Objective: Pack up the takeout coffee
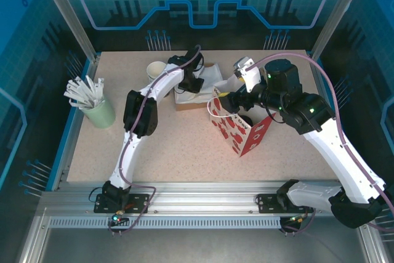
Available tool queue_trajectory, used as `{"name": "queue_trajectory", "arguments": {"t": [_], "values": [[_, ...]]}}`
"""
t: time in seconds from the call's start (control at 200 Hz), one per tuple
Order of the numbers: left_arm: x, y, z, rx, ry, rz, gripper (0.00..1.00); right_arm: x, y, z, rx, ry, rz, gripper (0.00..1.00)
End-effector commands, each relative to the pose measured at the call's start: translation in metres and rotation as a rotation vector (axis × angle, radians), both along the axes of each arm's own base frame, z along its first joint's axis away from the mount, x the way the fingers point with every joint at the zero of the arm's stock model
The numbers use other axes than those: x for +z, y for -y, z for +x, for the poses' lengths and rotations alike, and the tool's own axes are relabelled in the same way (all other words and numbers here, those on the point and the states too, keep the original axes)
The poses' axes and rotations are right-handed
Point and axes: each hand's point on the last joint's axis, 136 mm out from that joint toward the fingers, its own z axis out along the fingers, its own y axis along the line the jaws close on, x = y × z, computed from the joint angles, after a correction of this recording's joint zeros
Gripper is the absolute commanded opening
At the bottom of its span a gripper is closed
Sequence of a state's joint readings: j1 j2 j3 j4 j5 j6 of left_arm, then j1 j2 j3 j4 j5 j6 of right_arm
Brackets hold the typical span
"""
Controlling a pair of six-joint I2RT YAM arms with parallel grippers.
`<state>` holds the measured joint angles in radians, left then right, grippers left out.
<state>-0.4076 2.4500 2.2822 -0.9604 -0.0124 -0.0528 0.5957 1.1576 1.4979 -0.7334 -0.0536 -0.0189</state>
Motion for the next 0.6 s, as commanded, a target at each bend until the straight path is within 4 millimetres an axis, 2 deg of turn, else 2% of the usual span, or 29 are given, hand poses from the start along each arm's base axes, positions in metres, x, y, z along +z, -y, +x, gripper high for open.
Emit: {"name": "queue_trajectory", "arguments": {"t": [0.0, 0.135, 0.34, 0.43, 0.53, 0.595], "values": [[0.082, 0.003, 0.006, 0.014, 0.132, -0.111, 0.0, 0.001, 0.0, -0.006, 0.015, 0.005, -0.007, 0.91], [0.118, 0.0, 0.005, 0.031, 0.196, -0.181, 0.0, 0.001, 0.0, -0.007, 0.015, 0.005, -0.009, 0.91], [0.159, -0.01, -0.001, 0.065, 0.27, -0.26, 0.0, 0.001, -0.001, -0.003, 0.011, 0.005, -0.009, 0.91], [0.183, -0.015, -0.004, 0.091, 0.321, -0.309, 0.0, 0.004, 0.0, 0.0, -0.012, 0.007, -0.008, 0.91], [0.222, -0.018, -0.013, 0.12, 0.4, -0.407, 0.0, 0.013, 0.01, 0.009, -0.084, 0.021, 0.012, 0.91], [0.258, -0.02, -0.025, 0.135, 0.475, -0.485, 0.0, 0.024, 0.016, 0.016, -0.12, 0.019, 0.067, 0.92]]}}
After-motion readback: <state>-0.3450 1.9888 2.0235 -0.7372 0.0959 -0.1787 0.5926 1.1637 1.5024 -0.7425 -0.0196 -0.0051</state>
